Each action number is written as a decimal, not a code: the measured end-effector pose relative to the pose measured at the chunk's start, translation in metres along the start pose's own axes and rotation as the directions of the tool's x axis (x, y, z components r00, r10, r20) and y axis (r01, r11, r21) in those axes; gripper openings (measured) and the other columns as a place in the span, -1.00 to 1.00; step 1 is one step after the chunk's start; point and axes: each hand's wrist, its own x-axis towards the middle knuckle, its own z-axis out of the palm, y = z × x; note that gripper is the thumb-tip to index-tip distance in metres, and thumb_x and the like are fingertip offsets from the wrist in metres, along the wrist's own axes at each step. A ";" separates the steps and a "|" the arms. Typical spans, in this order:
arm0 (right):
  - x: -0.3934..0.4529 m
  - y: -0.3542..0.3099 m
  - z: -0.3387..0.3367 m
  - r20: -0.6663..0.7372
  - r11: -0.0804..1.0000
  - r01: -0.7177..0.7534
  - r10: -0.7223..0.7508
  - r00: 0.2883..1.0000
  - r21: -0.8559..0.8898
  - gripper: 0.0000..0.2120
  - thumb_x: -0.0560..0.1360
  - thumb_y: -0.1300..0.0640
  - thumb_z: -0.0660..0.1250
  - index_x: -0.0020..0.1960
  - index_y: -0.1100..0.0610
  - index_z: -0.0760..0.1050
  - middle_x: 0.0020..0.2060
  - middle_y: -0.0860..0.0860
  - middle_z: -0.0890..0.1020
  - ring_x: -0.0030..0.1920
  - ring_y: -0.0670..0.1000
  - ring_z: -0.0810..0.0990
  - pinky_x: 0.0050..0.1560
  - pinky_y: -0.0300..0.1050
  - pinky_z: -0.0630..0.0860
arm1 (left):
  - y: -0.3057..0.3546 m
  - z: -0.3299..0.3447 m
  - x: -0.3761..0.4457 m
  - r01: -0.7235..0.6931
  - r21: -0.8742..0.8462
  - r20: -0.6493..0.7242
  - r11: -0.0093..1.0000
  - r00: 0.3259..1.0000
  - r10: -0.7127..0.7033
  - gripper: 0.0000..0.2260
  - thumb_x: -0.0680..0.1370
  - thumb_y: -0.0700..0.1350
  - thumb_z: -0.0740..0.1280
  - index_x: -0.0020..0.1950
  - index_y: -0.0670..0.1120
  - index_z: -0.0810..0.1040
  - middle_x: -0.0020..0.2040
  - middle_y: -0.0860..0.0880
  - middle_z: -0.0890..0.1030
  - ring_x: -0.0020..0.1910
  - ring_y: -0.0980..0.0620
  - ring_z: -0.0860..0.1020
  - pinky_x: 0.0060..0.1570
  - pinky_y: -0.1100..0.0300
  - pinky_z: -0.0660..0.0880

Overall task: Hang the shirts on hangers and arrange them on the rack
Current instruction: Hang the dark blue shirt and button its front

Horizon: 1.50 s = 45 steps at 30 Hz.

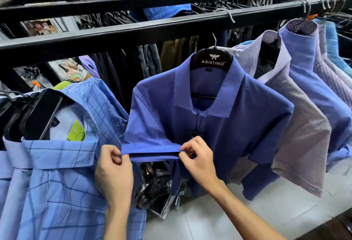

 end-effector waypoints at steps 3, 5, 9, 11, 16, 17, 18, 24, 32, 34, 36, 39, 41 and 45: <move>0.002 0.002 0.002 0.064 1.000 -0.016 0.017 0.998 -0.003 -0.80 0.39 0.40 0.42 -0.16 0.11 0.58 -0.21 -0.06 0.52 -0.28 -0.09 0.52 -0.20 -0.34 0.43 | -0.013 0.004 -0.003 -0.058 0.099 0.147 0.993 0.988 0.043 -0.73 0.42 -0.37 0.35 -0.26 -0.01 0.40 -0.37 -0.03 0.41 -0.34 -0.17 0.43 -0.33 -0.01 0.42; -0.001 0.009 0.001 0.258 0.995 0.090 -0.075 0.963 -0.049 -0.83 0.40 0.37 0.38 -0.14 0.12 0.59 -0.18 -0.06 0.51 -0.26 -0.15 0.49 -0.16 -0.36 0.40 | -0.020 0.006 -0.004 -0.170 0.039 0.263 0.985 0.952 0.154 -0.67 0.38 -0.43 0.36 -0.26 0.02 0.45 -0.39 -0.02 0.38 -0.38 -0.06 0.41 -0.31 -0.03 0.43; -0.006 0.031 -0.006 0.390 0.987 0.097 -0.041 0.920 -0.127 -0.90 0.45 0.29 0.36 -0.10 0.13 0.58 -0.15 -0.06 0.49 -0.21 -0.19 0.46 -0.10 -0.39 0.36 | -0.026 0.014 -0.008 -0.116 -0.005 0.244 0.993 0.963 0.114 -0.62 0.35 -0.48 0.33 -0.13 0.02 0.53 -0.45 -0.03 0.29 -0.42 -0.09 0.37 -0.32 0.05 0.37; -0.009 0.033 -0.005 0.226 0.994 0.014 0.012 0.974 -0.111 -0.89 0.44 0.33 0.39 -0.14 0.14 0.57 -0.18 -0.09 0.48 -0.22 -0.19 0.47 -0.13 -0.38 0.35 | -0.025 0.019 -0.014 -0.021 -0.026 0.142 0.999 0.990 0.025 -0.64 0.34 -0.49 0.30 -0.17 -0.01 0.52 -0.47 -0.09 0.29 -0.43 -0.17 0.38 -0.33 0.01 0.31; -0.020 0.024 0.009 0.058 0.992 -0.116 0.119 0.991 -0.042 -0.82 0.45 0.38 0.38 -0.16 0.11 0.52 -0.21 -0.06 0.49 -0.25 -0.12 0.49 -0.18 -0.35 0.39 | -0.035 0.023 -0.016 -0.095 -0.056 0.042 0.994 0.994 0.097 -0.68 0.31 -0.52 0.37 -0.21 -0.11 0.50 -0.29 -0.08 0.44 -0.33 -0.15 0.43 -0.20 0.18 0.30; -0.023 0.027 0.009 0.075 0.992 -0.115 0.118 0.990 -0.040 -0.82 0.45 0.37 0.38 -0.16 0.11 0.52 -0.21 -0.06 0.49 -0.25 -0.10 0.50 -0.19 -0.32 0.41 | -0.038 0.022 -0.013 -0.130 -0.059 0.056 0.990 0.989 0.133 -0.69 0.31 -0.52 0.41 -0.19 -0.12 0.51 -0.23 -0.08 0.48 -0.30 -0.13 0.46 -0.19 0.24 0.30; -0.026 0.031 0.007 0.092 0.993 -0.113 0.116 0.989 -0.041 -0.83 0.45 0.35 0.38 -0.17 0.10 0.53 -0.20 -0.06 0.50 -0.24 -0.09 0.51 -0.19 -0.28 0.43 | -0.042 0.020 -0.010 -0.152 -0.063 0.077 0.986 0.985 0.157 -0.69 0.30 -0.51 0.45 -0.20 -0.13 0.52 -0.21 -0.08 0.51 -0.29 -0.11 0.48 -0.20 0.31 0.32; -0.031 0.037 -0.005 0.096 0.986 -0.166 0.167 0.981 -0.024 -0.84 0.42 0.33 0.46 -0.18 0.07 0.61 -0.21 -0.11 0.55 -0.20 -0.08 0.58 -0.16 -0.35 0.45 | -0.043 0.024 -0.023 -0.167 -0.090 0.252 0.982 0.950 0.185 -0.61 0.27 -0.45 0.53 -0.32 -0.04 0.43 -0.34 -0.02 0.47 -0.29 0.02 0.46 -0.25 0.35 0.34; -0.027 0.033 -0.002 0.097 0.996 -0.061 0.067 0.993 -0.057 -0.89 0.44 0.31 0.42 -0.15 0.13 0.58 -0.17 -0.08 0.53 -0.18 -0.10 0.56 -0.13 -0.23 0.50 | -0.037 0.022 -0.021 -0.178 -0.095 0.133 0.979 0.973 0.190 -0.56 0.25 -0.57 0.32 -0.27 0.00 0.50 -0.40 -0.03 0.32 -0.34 -0.03 0.33 -0.32 0.22 0.26; -0.027 0.032 0.001 0.136 0.998 -0.055 0.061 0.989 -0.044 -0.89 0.42 0.31 0.42 -0.14 0.11 0.59 -0.17 -0.08 0.54 -0.18 -0.12 0.56 -0.13 -0.25 0.50 | -0.036 0.021 -0.020 -0.180 -0.091 0.216 0.979 0.957 0.196 -0.56 0.27 -0.55 0.35 -0.29 0.03 0.50 -0.41 -0.02 0.33 -0.34 -0.03 0.35 -0.33 0.22 0.27; -0.024 0.035 -0.001 0.245 0.994 -0.097 0.104 0.964 -0.041 -0.91 0.43 0.25 0.45 -0.09 0.10 0.64 -0.14 -0.08 0.56 -0.16 -0.12 0.59 -0.09 -0.29 0.50 | -0.037 0.023 -0.018 -0.194 -0.080 0.371 0.978 0.905 0.210 -0.60 0.30 -0.48 0.43 -0.27 0.05 0.55 -0.43 -0.04 0.35 -0.36 0.04 0.39 -0.32 0.29 0.30; -0.013 0.030 -0.010 0.493 0.981 -0.183 0.191 0.849 -0.064 -0.75 0.48 0.02 0.53 0.13 0.07 0.68 0.03 -0.04 0.60 -0.05 -0.09 0.65 0.04 -0.21 0.59 | -0.036 0.029 -0.023 -0.248 -0.110 0.581 0.963 0.770 0.265 -0.69 0.36 -0.25 0.59 -0.16 0.16 0.64 -0.40 0.01 0.44 -0.39 0.15 0.43 -0.30 0.37 0.36; -0.002 0.013 -0.015 0.449 0.987 -0.159 0.157 0.880 -0.034 -0.74 0.51 -0.01 0.50 0.17 0.05 0.68 0.05 -0.06 0.63 -0.03 -0.08 0.67 0.06 -0.11 0.61 | -0.028 0.031 -0.028 -0.199 -0.175 0.598 0.964 0.757 0.265 -0.75 0.42 -0.16 0.58 -0.09 0.19 0.66 -0.40 0.05 0.46 -0.39 0.18 0.43 -0.28 0.35 0.38; 0.032 -0.044 -0.030 0.220 0.983 -0.095 0.058 0.974 0.159 -0.78 0.55 0.13 0.48 0.19 0.07 0.66 -0.01 -0.05 0.70 0.00 -0.03 0.71 0.09 -0.01 0.63 | -0.006 0.037 -0.027 -0.164 -0.240 0.588 0.957 0.760 0.277 -0.83 0.49 -0.12 0.52 -0.04 0.15 0.66 -0.41 0.07 0.48 -0.38 0.17 0.44 -0.25 0.35 0.39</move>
